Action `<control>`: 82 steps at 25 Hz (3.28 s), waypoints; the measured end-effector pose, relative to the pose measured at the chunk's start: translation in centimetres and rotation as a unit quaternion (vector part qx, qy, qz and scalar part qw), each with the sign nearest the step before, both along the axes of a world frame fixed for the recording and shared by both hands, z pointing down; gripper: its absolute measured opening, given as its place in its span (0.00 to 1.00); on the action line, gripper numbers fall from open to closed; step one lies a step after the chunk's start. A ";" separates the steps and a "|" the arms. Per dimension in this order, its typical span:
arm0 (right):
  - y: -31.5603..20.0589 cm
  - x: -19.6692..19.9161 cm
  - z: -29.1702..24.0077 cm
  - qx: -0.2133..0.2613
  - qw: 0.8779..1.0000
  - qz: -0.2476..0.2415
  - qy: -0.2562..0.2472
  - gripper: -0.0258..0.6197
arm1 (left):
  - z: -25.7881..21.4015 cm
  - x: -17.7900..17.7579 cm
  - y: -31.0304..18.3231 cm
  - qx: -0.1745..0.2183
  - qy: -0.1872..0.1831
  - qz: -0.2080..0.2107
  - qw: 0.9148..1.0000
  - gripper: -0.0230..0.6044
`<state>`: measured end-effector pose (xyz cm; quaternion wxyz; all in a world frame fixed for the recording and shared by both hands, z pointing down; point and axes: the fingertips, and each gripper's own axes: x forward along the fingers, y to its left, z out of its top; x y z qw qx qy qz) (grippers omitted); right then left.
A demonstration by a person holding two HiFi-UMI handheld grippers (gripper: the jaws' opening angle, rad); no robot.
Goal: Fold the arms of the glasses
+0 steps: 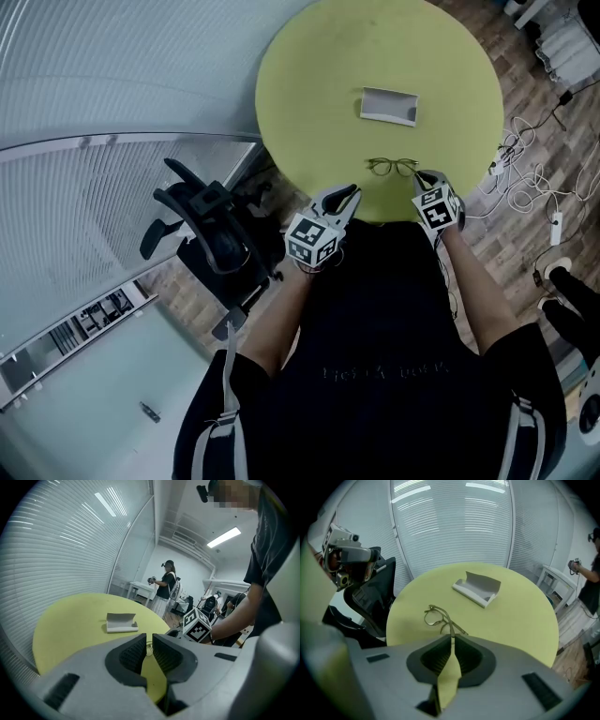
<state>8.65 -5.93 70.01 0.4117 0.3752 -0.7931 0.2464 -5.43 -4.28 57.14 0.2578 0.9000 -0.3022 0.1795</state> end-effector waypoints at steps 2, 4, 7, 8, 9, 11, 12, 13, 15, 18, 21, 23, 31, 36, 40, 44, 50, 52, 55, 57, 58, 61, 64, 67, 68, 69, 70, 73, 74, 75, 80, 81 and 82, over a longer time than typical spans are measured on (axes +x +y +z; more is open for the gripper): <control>0.0 -0.1 0.6 -0.009 1.000 -0.001 -0.003 0.11 | 0.3 0.0 0.0 -0.003 -0.002 -0.001 1.000 0.08; 0.0 -0.1 1.1 -0.014 1.000 -0.005 -0.002 0.11 | 0.5 0.1 0.1 -0.006 -0.005 0.000 1.000 0.08; -0.1 -0.1 1.7 -0.018 1.000 -0.010 0.004 0.11 | 0.7 0.2 0.1 -0.008 -0.007 0.001 1.000 0.08; -0.2 0.0 1.9 -0.020 1.000 -0.011 0.006 0.11 | 0.7 0.2 0.1 -0.009 -0.008 0.000 1.000 0.08; -0.2 0.0 2.1 -0.022 1.000 -0.012 0.008 0.11 | 0.8 0.2 0.1 -0.010 -0.008 -0.001 1.000 0.08; -0.2 0.1 2.5 -0.027 0.999 -0.012 0.011 0.11 | 0.9 0.2 0.1 -0.013 -0.011 -0.004 1.000 0.08; -0.3 0.3 2.7 -0.030 0.999 -0.012 0.013 0.11 | 0.9 0.2 0.1 -0.014 -0.013 -0.005 1.000 0.08; -0.4 0.4 2.9 -0.033 0.999 -0.013 0.015 0.11 | 1.0 0.2 0.1 -0.014 -0.015 -0.006 1.000 0.08; -0.5 0.5 3.4 -0.037 0.999 -0.015 0.021 0.11 | 1.1 0.2 0.1 -0.015 -0.016 -0.007 1.000 0.08; -0.7 0.4 4.0 -0.043 0.998 -0.020 0.028 0.11 | 1.2 -0.1 0.3 -0.019 -0.015 -0.010 1.000 0.08; -0.8 0.4 4.4 -0.050 0.998 -0.024 0.037 0.11 | 1.5 -0.2 0.2 -0.024 -0.015 -0.014 0.999 0.08; -0.8 0.4 4.7 -0.055 0.997 -0.027 0.042 0.11 | 1.6 -0.2 0.0 -0.026 -0.014 -0.016 0.999 0.08; -1.0 0.5 5.4 -0.068 0.996 -0.033 0.053 0.11 | 1.5 -0.7 -1.0 -0.019 -0.016 -0.028 0.999 0.08; -1.3 0.6 5.5 -0.065 0.996 -0.022 0.057 0.11 | 1.5 -1.5 -1.0 -0.018 -0.017 -0.036 0.999 0.08; -1.5 0.7 5.5 -0.061 0.997 -0.001 0.044 0.11 | 1.4 -2.0 -0.6 -0.017 -0.018 -0.040 0.999 0.08; -1.6 0.8 4.7 -0.050 0.998 0.004 0.024 0.11 | 1.1 -2.0 -0.4 -0.012 -0.015 -0.038 0.999 0.08; -1.5 1.7 2.5 -0.020 0.999 0.022 0.031 0.11 | 0.7 -2.0 -0.6 -0.004 -0.002 -0.033 0.999 0.08; -1.4 1.9 1.5 -0.005 0.999 0.029 0.030 0.11 | 0.5 -1.7 -0.7 -0.001 0.003 -0.029 1.000 0.08; -1.0 1.7 -0.2 0.006 0.999 0.032 0.014 0.11 | 0.1 -1.6 -1.1 0.012 0.009 -0.028 1.000 0.08; -0.7 1.3 -1.3 0.012 0.999 0.032 0.000 0.11 | -0.2 -1.7 -1.4 0.023 0.012 -0.032 0.999 0.08; -0.5 1.1 -1.7 0.014 0.999 0.033 -0.008 0.10 | -0.3 -1.8 -1.5 0.025 0.015 -0.033 0.999 0.08; -0.2 0.5 -3.2 0.022 0.999 0.036 -0.031 0.09 | -0.6 -1.6 -1.6 0.029 0.025 -0.028 0.999 0.08; -0.1 0.0 -4.8 0.046 0.997 0.032 -0.053 0.09 | -1.0 -1.4 -1.5 0.036 0.032 -0.019 0.999 0.07; 0.1 -1.0 -7.8 0.071 0.993 0.032 -0.084 0.09 | -1.7 -1.4 -1.3 0.043 0.042 -0.013 0.998 0.07; 0.3 -1.3 -9.1 0.079 0.992 0.033 -0.096 0.09 | -2.0 -1.3 -1.3 0.047 0.048 -0.010 0.998 0.07; 0.4 -1.6 -10.4 0.088 0.990 0.034 -0.107 0.09 | -2.4 -1.2 -1.1 0.051 0.053 -0.007 0.997 0.07; 0.7 -1.8 -11.6 0.098 0.988 0.034 -0.119 0.09 | -2.8 -1.1 -0.9 0.055 0.058 -0.003 0.997 0.07; 1.3 -2.1 -14.7 0.126 0.980 0.034 -0.149 0.09 | -4.3 -0.7 -0.5 0.073 0.063 0.007 0.995 0.07; 1.5 -2.0 -15.4 0.133 0.979 0.032 -0.154 0.09 | -4.8 -0.5 -0.4 0.080 0.062 0.011 0.995 0.07; 1.7 -2.0 -16.0 0.139 0.977 0.030 -0.157 0.09 | -5.1 -0.4 -0.4 0.087 0.060 0.016 0.994 0.07; 2.5 -3.0 -18.8 0.155 0.970 0.022 -0.185 0.09 | -6.5 0.6 0.7 0.120 0.038 0.047 0.991 0.07; 2.6 -3.2 -19.3 0.158 0.969 0.022 -0.191 0.09 | -6.8 0.7 0.8 0.123 0.038 0.050 0.990 0.07; 2.7 -3.4 -19.8 0.159 0.967 0.022 -0.196 0.09 | -7.0 0.8 0.9 0.126 0.038 0.052 0.990 0.07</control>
